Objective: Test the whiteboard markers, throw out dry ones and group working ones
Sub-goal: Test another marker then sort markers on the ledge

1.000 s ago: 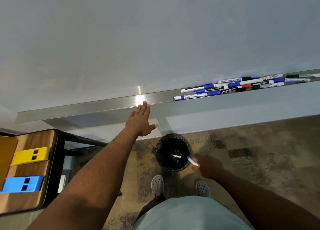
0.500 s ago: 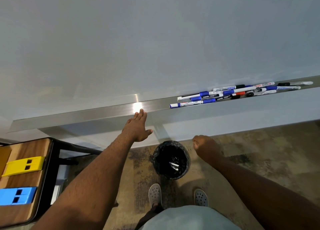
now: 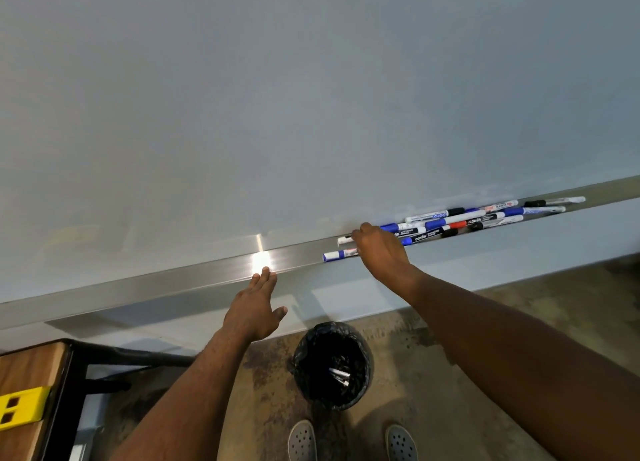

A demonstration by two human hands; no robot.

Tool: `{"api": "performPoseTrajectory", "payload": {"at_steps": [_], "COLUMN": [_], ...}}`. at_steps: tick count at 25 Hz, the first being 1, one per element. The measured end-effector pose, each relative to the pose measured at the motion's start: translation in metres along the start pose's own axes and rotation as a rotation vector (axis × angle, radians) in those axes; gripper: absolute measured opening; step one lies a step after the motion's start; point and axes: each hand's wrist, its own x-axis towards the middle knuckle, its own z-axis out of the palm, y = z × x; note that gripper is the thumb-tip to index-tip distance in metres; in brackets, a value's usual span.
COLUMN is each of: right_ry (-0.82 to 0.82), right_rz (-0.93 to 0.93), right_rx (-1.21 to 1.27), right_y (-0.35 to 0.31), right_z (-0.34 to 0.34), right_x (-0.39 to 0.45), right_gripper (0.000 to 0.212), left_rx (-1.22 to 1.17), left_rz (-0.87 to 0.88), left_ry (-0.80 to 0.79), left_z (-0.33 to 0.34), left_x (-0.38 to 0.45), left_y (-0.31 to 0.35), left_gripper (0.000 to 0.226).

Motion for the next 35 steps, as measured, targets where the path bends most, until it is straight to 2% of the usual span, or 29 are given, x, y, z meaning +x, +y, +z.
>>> {"api": "performPoseTrajectory", "payload": {"at_steps": [5,8,13,17,18,20,22,24,26,28,29,31,33,35], "right_ry": [-0.154,-0.170,-0.129,-0.069,-0.041,0.119,0.339,0.529,0.616,0.688,0.659,0.578,0.528,0.490], "right_rz": [-0.069,-0.099,-0.158,-0.241,-0.264,-0.339,-0.419,-0.406,-0.159,0.244,0.387,0.478,0.462,0.442], "right_rx": [-0.072,-0.081,-0.065,-0.045,-0.018,0.036,0.182,0.434,0.837,1.311,1.519,1.755,1.793,1.792], "right_y": [-0.005,-0.011,-0.014,-0.006,-0.009,-0.023,-0.041,-0.055,-0.064,-0.067,-0.066,-0.061,-0.056,-0.054], "right_z": [-0.006,0.000,0.003,0.006,0.004,-0.011,-0.021,-0.032,-0.051,-0.078,-0.091,-0.103,-0.105,-0.102], "right_x": [0.023,0.029,0.034,0.032,0.036,0.035,0.031,0.019,0.006,-0.002,-0.005,-0.016,-0.029,-0.041], "right_gripper": [0.032,0.034,0.029,0.035,0.036,0.028,0.017,0.016,0.015,0.008,0.008,0.008,0.008,0.007], "left_rx": [-0.030,-0.030,-0.024,-0.012,-0.016,-0.010,0.016,0.044,0.081,0.100,0.054,-0.191,-0.693,-1.159], "left_rz": [-0.017,-0.022,-0.038,-0.029,-0.030,-0.047,-0.061,-0.061,-0.030,-0.025,-0.042,-0.118,-0.207,-0.246], "left_ry": [0.006,0.002,0.002,-0.004,0.000,0.041,0.029,0.005,-0.049,-0.100,-0.084,0.086,0.288,0.242], "left_z": [0.004,0.005,0.006,0.005,0.003,-0.005,-0.004,-0.001,-0.005,-0.019,-0.028,-0.045,-0.058,-0.068], "left_x": [0.000,0.001,0.000,0.001,0.002,-0.005,-0.006,-0.008,-0.005,-0.002,-0.004,-0.015,-0.031,-0.041], "left_y": [0.000,-0.001,0.002,0.007,0.006,0.004,0.003,0.005,0.012,0.023,0.028,0.046,0.072,0.100], "left_gripper": [0.081,0.081,0.082,0.082,0.082,0.082,0.084,0.085,0.083,0.073,0.064,0.044,0.055,0.067]}}
